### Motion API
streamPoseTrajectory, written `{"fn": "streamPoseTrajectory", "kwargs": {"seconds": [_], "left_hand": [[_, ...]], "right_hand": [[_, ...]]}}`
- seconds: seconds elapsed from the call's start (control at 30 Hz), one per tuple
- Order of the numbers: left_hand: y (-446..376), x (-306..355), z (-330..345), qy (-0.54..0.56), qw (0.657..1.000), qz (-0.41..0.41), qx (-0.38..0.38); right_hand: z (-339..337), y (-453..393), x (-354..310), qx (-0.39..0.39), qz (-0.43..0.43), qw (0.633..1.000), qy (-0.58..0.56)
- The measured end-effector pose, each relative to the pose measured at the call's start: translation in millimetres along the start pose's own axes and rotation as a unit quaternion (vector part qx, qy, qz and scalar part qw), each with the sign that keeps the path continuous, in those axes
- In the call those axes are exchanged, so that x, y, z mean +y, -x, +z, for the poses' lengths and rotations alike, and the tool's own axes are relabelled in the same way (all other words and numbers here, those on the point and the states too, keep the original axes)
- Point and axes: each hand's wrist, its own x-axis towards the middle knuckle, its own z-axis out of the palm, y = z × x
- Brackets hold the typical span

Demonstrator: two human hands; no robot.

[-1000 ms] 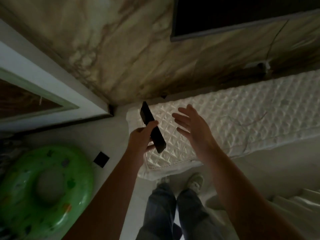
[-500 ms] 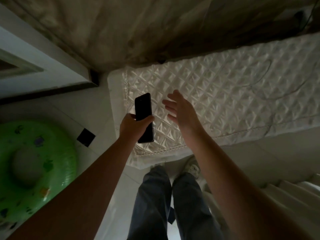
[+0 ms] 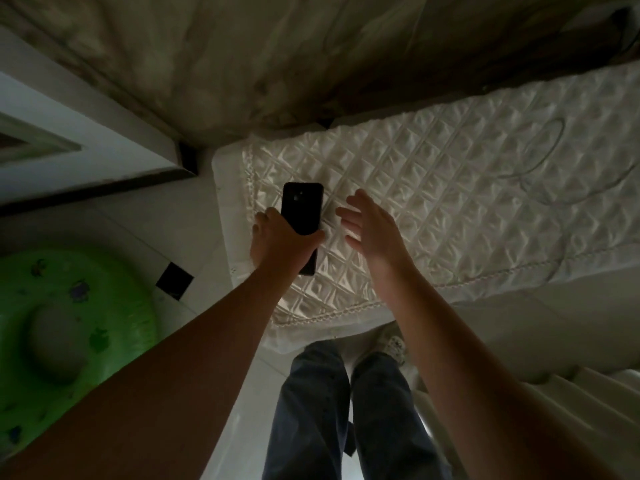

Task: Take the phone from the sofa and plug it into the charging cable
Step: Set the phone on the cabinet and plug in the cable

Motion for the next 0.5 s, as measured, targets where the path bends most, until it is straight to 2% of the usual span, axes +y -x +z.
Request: {"fn": "streamPoseTrajectory", "kwargs": {"seconds": [0.13, 0.5], "left_hand": [[-24, 20, -2, -0.019, 1.000, 0.014, 0.014], [-64, 41, 0, -0.039, 0.998, -0.045, 0.021]], "right_hand": [[-1, -9, -9, 0.002, -0.007, 1.000, 0.012], [-13, -29, -21, 0.005, -0.003, 1.000, 0.011]]}}
